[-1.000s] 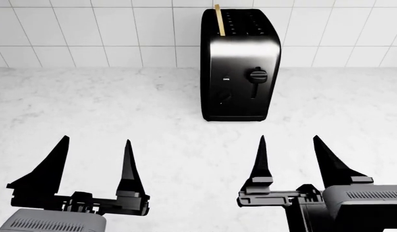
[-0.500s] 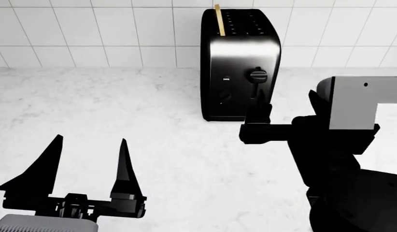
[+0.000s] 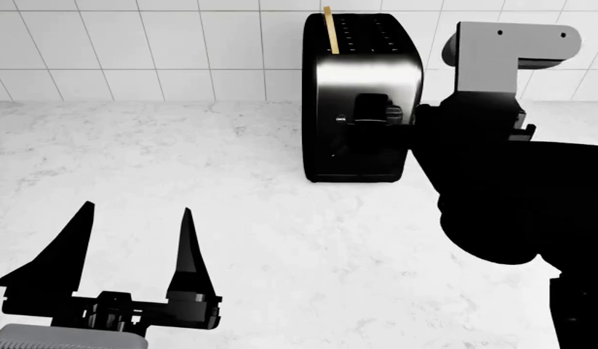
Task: Push down the lever of the toaster to turn it on.
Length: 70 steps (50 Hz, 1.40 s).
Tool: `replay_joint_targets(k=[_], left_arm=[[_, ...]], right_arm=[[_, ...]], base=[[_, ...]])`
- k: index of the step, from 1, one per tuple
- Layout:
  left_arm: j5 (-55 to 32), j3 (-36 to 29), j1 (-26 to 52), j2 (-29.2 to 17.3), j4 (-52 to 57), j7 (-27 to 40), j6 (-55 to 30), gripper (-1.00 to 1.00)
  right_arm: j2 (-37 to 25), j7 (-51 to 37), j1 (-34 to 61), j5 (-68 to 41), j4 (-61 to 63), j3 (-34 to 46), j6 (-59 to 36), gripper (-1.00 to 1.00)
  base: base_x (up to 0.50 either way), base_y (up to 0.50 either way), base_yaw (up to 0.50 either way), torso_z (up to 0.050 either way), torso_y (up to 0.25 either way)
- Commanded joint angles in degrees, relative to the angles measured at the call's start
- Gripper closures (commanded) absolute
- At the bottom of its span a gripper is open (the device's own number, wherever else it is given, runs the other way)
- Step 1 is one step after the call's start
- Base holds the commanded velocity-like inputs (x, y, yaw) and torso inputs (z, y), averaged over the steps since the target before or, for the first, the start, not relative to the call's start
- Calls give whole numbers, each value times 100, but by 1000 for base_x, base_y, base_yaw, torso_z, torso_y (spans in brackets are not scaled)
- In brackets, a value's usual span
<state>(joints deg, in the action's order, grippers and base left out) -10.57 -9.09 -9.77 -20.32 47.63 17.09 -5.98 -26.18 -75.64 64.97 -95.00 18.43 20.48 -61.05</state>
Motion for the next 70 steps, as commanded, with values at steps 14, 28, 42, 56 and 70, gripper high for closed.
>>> replay_joint_targets(k=[14, 28, 42, 56, 70], left_arm=[[-30, -20, 9, -72, 14, 67, 6, -100], [-91, 6, -11, -110, -35, 90, 73, -100], [-99, -12, -14, -138, -57, 121, 99, -100], [-114, -21, 0, -177, -13, 161, 68, -100], [-151, -12, 8, -213, -44, 179, 109, -100]], right_arm=[[347, 1397, 246, 1525, -1086, 776, 301, -100], [366, 1814, 336, 1984, -1518, 986, 476, -100], [337, 1962, 336, 2120, -1751, 1048, 558, -100], [316, 1921, 380, 2061, -1640, 1054, 525, 100], [330, 1894, 404, 2042, -1641, 1078, 519, 100]], base=[[0, 0, 0, 0, 0], [0, 0, 0, 0, 0], [0, 0, 0, 0, 0], [0, 0, 0, 0, 0], [0, 0, 0, 0, 0]])
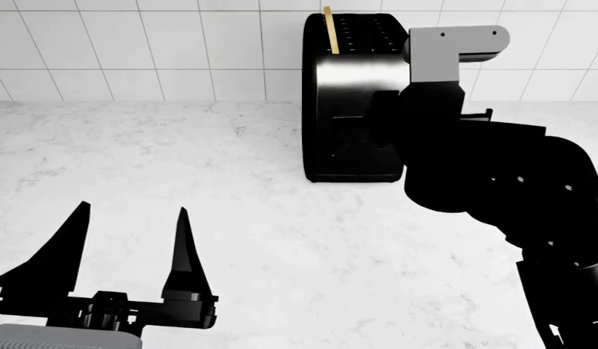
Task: Push down the lever of the toaster to turn it on.
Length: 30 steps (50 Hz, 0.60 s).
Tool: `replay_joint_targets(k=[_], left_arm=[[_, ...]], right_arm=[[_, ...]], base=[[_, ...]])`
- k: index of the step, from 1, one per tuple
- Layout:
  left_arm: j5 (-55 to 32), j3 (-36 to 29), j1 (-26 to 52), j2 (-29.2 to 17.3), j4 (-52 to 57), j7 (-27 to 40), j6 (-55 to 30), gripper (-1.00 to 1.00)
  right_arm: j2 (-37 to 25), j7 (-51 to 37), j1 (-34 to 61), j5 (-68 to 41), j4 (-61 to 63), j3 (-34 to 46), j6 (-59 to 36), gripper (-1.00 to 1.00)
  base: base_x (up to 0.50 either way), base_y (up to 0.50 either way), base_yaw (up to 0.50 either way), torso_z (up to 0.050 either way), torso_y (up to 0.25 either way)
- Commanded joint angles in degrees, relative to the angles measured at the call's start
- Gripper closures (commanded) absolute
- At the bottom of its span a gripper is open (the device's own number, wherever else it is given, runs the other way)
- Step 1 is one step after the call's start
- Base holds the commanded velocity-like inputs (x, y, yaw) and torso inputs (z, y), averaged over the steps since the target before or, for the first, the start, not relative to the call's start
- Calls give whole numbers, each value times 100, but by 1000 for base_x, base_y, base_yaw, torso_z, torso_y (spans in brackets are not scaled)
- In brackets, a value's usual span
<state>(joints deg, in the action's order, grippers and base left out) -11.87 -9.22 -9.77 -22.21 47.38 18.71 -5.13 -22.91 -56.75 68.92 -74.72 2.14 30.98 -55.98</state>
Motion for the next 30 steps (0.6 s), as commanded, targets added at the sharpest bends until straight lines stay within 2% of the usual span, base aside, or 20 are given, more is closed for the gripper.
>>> replay_joint_targets(k=[1, 30], left_arm=[[-22, -1, 11, -24, -29, 17, 30, -100], [-55, -18, -5, -49, -164, 64, 129, -100]], right_arm=[[1, 13, 12, 31, -23, 34, 20, 100], [-61, 535, -530, 511, -336, 299, 502, 100]], base=[[0, 0, 0, 0, 0], [0, 0, 0, 0, 0]])
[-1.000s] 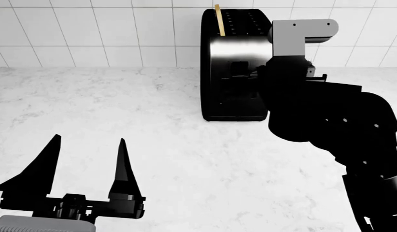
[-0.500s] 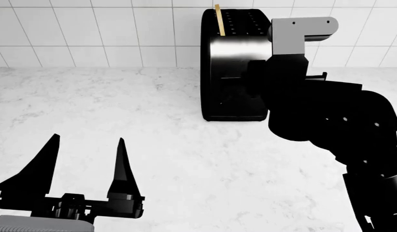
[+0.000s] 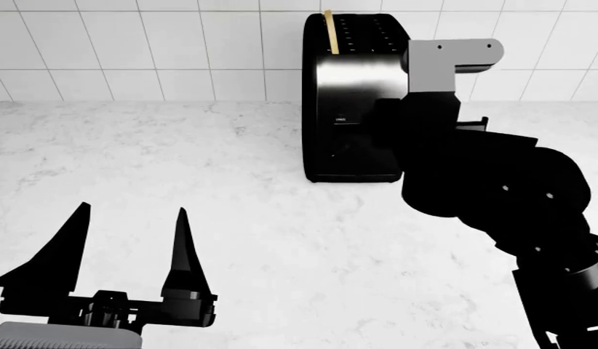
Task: Push down the lever of the toaster to turn it on.
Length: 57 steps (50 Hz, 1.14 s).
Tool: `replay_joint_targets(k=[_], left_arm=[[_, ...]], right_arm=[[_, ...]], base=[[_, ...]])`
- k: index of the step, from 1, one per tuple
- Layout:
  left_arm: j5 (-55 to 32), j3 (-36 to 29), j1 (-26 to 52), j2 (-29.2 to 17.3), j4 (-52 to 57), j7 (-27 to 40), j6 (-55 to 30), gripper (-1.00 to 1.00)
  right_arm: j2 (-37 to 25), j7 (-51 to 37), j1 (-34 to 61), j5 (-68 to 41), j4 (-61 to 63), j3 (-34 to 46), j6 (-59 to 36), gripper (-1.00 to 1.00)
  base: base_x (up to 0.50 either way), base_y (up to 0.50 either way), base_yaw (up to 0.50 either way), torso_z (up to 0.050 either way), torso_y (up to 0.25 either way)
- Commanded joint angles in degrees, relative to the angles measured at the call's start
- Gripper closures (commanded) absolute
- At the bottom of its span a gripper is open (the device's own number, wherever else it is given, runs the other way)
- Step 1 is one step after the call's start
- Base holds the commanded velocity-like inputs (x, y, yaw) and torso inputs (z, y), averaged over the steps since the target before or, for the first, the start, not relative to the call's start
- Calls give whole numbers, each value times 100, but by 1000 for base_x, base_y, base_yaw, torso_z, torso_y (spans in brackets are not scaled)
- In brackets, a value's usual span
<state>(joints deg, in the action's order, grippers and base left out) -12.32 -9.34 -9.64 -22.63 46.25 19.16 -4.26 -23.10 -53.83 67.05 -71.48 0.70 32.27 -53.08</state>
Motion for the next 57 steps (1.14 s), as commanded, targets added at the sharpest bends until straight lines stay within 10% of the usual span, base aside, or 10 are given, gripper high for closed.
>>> replay_joint_targets(k=[1, 57], left_arm=[[-12, -4, -24, -10, -55, 19, 51, -100], [-59, -35, -27, -91, -162, 108, 138, -100]], right_arm=[[-41, 279, -375, 218, -222, 188, 244, 100], [-49, 1252, -1497, 790, -1045, 460, 1275, 100]], base=[[0, 0, 0, 0, 0], [3, 0, 1, 0, 0]])
